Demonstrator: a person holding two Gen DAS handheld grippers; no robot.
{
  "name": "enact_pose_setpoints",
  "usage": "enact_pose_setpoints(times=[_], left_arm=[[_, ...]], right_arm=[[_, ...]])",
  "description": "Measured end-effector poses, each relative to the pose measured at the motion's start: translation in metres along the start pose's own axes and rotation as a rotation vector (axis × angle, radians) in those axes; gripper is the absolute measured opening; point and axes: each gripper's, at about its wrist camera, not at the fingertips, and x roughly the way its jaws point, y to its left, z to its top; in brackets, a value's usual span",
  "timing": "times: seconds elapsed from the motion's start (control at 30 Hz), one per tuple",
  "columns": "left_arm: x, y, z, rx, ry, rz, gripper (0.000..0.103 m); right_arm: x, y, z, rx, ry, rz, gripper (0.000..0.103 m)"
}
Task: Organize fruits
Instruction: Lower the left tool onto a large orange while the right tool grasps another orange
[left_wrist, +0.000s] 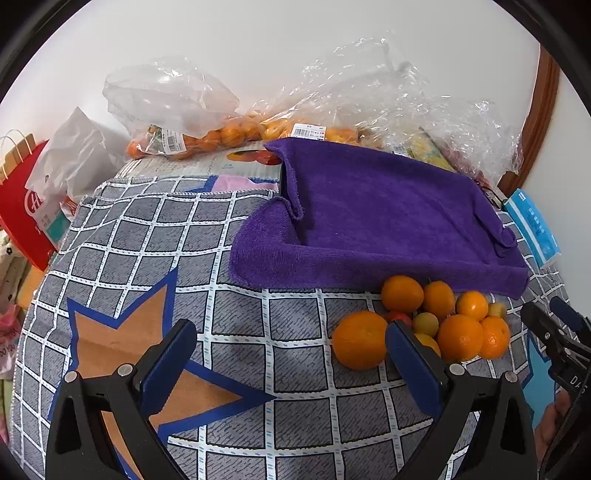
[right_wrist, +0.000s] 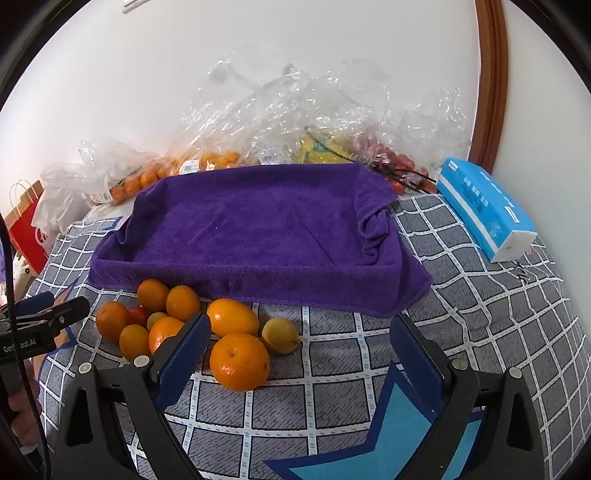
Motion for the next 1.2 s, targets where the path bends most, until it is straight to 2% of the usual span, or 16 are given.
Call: enact_pose_setpoints(times=[0.1,0.23,0.4,0.57,0.77,0.97,1.07,1.2], left_arm=[[-0.001,0.001,0.001,-0.011,-0.002,-0.008,0.102],[-0.004,0.004,0.000,-0.018,-0.022,-0.012,0.102],[-0.004,0.010,0.001,-0.027,0.018,-0.032,0.102],[-0.002,0.009,0.000,0.021,0.024,0.002,0.102],[-0.004,0.017,-0.003,0.000,0.022,-0.033,0.102],[-0.005,0.022,-0.005,-0.019,0.021,-0.056,0.102],[-0.006,0.022,-0.007,-0.022,0.011,-0.058,0.102],[-0.004,0.019,-0.010,-0.023,0.015,-0.089,0.102]], right_arm=[[-0.002,-0.003,0.001,0.010,-0.007,0.001,0.094],[-0.001,-0.008,0.001,0.050,0.018,0.053,0.089],[-0.002,-0.013,0.001,0.068,0.020,0.072,0.076],[0.001,-0.004,-0.003,0.035,0.049,0.119,0.064],[0.002,0.014,-0.013,-0.021,0.078,0.180,0.057],[0.015,0.029,-0.024,-0.070,0.131,0.171,0.044],[0.022,0.032,-0.027,-0.088,0.142,0.130,0.043],[0.023,0.031,-0.028,-0.091,0.144,0.133,0.042]])
